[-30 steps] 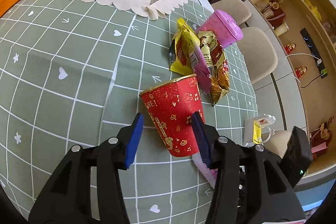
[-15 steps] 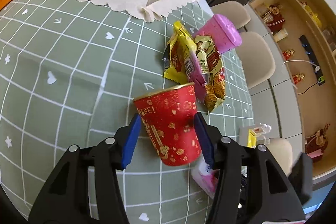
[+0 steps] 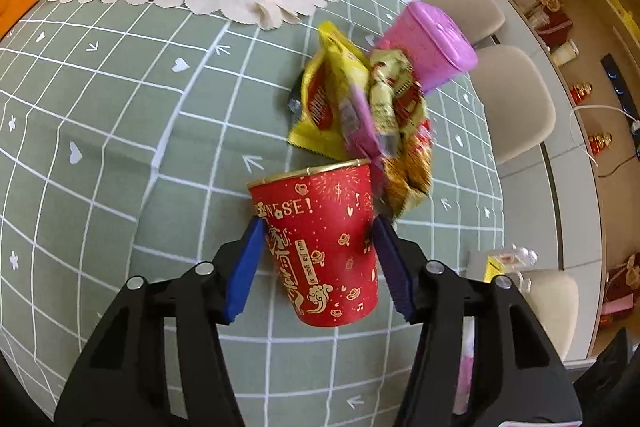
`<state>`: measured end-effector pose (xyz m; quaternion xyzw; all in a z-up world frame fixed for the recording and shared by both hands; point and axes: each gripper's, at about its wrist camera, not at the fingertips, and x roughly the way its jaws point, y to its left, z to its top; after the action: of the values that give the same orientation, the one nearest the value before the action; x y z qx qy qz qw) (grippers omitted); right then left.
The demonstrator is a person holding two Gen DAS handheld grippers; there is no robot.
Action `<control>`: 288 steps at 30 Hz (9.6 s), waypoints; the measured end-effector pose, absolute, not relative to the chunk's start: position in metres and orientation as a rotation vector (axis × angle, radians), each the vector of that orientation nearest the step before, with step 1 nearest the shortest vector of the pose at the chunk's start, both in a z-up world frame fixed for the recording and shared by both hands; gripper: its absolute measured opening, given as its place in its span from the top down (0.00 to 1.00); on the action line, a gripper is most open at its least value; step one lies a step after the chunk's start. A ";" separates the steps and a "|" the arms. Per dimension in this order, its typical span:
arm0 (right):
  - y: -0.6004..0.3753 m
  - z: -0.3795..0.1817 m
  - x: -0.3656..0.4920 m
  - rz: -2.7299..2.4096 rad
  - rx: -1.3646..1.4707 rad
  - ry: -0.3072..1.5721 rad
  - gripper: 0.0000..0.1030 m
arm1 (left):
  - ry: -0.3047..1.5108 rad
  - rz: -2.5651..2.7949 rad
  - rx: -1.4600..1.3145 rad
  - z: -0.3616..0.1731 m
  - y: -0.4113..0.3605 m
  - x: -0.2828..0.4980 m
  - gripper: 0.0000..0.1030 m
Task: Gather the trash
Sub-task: 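Carry the cup and tissue pack over the trash bag and release them, then move both tools back over the table toward the remaining items, then grasp the yellow potato chip bag with the left gripper while the right grasps a gold snack wrapper, then carry both wrappers over the yellow trash bag and open both grippers, then move both tools back over the table toward the pink spoon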
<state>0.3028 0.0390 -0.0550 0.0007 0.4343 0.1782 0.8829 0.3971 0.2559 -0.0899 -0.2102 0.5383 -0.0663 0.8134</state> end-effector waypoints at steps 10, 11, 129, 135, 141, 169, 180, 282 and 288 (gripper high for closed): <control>-0.015 0.007 0.258 0.331 0.021 0.738 0.92 | 0.774 -0.233 -0.359 0.006 0.219 0.318 0.52; -0.021 0.013 0.254 0.325 0.019 0.722 0.92 | 0.722 -0.248 -0.337 0.021 0.211 0.308 0.52; 0.022 -0.046 0.351 0.162 0.092 0.855 0.70 | 1.054 -0.285 -0.309 -0.106 0.249 0.467 0.91; 0.053 -0.057 0.399 0.264 0.087 0.893 0.70 | 1.079 -0.315 -0.315 -0.099 0.280 0.414 0.93; 0.092 -0.059 0.450 0.305 0.063 0.874 0.70 | 1.121 -0.294 -0.338 -0.101 0.313 0.359 0.93; 0.077 -0.064 0.421 0.326 0.155 0.922 0.84 | 1.097 -0.287 -0.341 -0.102 0.327 0.346 0.75; 0.052 -0.066 0.348 0.289 0.170 0.954 0.84 | 1.149 -0.209 -0.311 -0.113 0.306 0.354 0.92; -0.264 -0.091 0.112 0.120 0.072 0.871 0.84 | 1.052 -0.603 -0.127 -0.021 -0.092 0.164 0.63; -0.277 -0.119 0.120 0.099 0.124 0.982 0.84 | 1.047 -0.537 -0.160 -0.025 -0.058 0.159 0.63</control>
<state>0.1195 -0.2774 -0.1191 0.0597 0.4709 0.0475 0.8789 0.1593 -0.0580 -0.0250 -0.0752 0.4935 -0.2531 0.8287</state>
